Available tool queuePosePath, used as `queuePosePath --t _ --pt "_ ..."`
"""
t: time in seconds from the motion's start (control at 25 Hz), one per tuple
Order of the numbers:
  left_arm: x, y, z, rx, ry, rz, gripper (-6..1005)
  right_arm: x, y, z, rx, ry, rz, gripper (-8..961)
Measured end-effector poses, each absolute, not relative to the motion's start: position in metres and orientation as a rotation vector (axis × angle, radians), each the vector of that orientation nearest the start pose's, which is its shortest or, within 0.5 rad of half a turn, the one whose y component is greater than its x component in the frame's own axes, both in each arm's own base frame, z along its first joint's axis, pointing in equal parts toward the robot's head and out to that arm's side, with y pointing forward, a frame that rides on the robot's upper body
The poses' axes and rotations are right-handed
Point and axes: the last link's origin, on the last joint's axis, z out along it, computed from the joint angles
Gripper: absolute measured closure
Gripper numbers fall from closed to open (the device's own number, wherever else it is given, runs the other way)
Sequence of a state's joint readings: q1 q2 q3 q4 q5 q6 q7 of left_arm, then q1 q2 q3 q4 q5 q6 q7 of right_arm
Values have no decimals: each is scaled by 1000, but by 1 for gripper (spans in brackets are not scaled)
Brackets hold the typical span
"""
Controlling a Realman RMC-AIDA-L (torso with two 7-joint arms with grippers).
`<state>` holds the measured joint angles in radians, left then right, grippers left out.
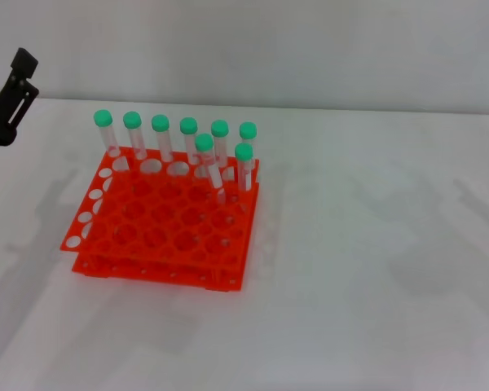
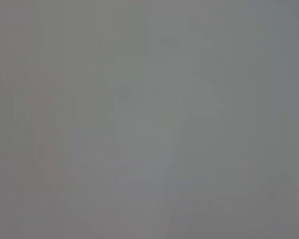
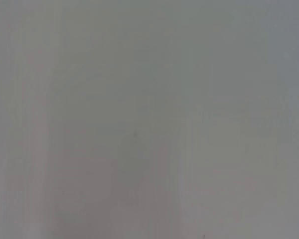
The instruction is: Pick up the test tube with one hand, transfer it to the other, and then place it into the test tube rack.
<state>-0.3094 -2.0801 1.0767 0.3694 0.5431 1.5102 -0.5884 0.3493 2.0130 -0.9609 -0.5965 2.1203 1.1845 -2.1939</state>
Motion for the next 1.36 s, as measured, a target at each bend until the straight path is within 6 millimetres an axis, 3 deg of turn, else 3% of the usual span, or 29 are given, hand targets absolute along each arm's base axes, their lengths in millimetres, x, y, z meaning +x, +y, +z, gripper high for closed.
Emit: queuePosePath --t 0.64,1.0,1.36 --pt "-291 317 56 -1605 -270 -1158 197 314 346 64 -1821 466 964 112" --pt "-290 310 52 -1629 -276 -1204 197 320 332 66 -1807 445 979 112" --pt "-303 293 46 -1607 -264 -1132 197 328 328 67 -1745 469 987 112"
